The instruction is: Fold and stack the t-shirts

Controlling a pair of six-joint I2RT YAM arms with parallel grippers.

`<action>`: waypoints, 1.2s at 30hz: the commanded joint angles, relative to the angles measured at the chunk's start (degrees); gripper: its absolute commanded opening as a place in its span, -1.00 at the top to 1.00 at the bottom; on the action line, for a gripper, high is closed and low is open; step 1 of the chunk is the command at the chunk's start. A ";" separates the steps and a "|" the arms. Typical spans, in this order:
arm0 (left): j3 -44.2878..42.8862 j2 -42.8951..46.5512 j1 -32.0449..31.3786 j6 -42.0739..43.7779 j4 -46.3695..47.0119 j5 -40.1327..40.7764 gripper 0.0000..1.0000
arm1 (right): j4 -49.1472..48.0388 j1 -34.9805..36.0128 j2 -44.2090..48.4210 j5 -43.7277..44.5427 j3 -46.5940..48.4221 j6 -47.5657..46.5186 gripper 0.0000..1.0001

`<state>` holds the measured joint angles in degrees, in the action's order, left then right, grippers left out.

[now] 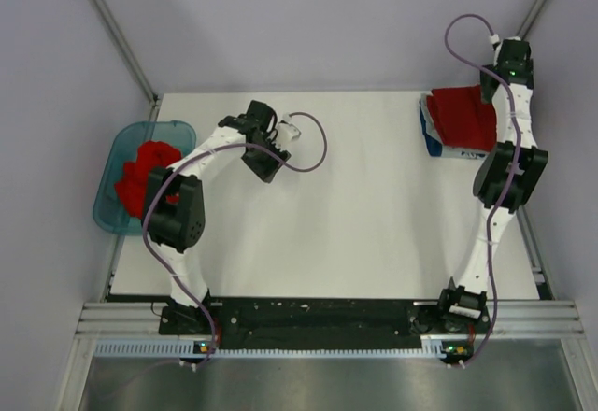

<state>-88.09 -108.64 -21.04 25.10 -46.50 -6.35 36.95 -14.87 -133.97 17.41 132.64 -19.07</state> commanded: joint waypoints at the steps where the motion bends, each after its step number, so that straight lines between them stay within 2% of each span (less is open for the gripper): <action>1: -2.08 -0.08 0.21 -0.58 -0.43 -0.33 -0.18 | -5.83 -0.59 0.81 11.31 1.56 0.53 -0.60; 2: -2.17 -0.17 0.29 -0.58 -0.61 -0.33 -0.18 | -6.01 -0.51 1.51 12.11 2.01 0.61 -0.85; 3: -2.26 0.01 0.21 -0.49 -0.70 -0.33 -0.18 | -6.01 -0.51 2.57 11.86 2.53 0.87 -0.98; 8: -2.43 0.44 0.21 -0.49 -0.78 -1.03 -0.18 | -5.66 1.33 10.65 2.66 0.35 0.80 -0.97; 13: -1.73 1.76 0.21 -0.49 -1.14 -1.65 -0.18 | -5.48 6.60 19.78 -11.94 -10.89 0.08 -0.90; 15: -1.12 2.64 0.12 -0.14 -0.96 -1.56 -0.18 | -4.87 8.80 22.42 -15.02 -15.55 1.40 -0.78; 19: 0.81 4.31 0.21 0.47 -0.79 -0.95 -0.18 | -3.82 12.32 25.25 -17.06 -23.90 5.61 -0.25; 22: 2.92 6.15 0.21 1.17 -0.26 -0.16 -0.18 | -3.55 12.77 24.90 -14.52 -27.77 8.86 0.18; 25: 6.08 8.44 0.56 1.61 1.23 0.72 -0.18 | -3.11 12.59 23.15 -6.79 -30.50 11.41 0.66; 27: 7.93 9.76 0.73 1.88 2.29 1.25 -0.18 | -3.11 11.71 22.27 -6.07 -31.56 13.26 0.88; 29: 9.51 10.46 1.00 2.05 2.73 1.78 -0.19 | -3.20 10.83 21.48 -7.47 -31.91 14.41 0.99; 36: 8.91 8.89 1.70 2.14 2.64 2.66 -0.19 | -2.59 10.92 14.72 -14.68 -31.57 12.92 1.00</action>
<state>-78.56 -100.64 -19.90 26.72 -45.95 -4.67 34.44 -4.58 -115.90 6.39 99.74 -7.01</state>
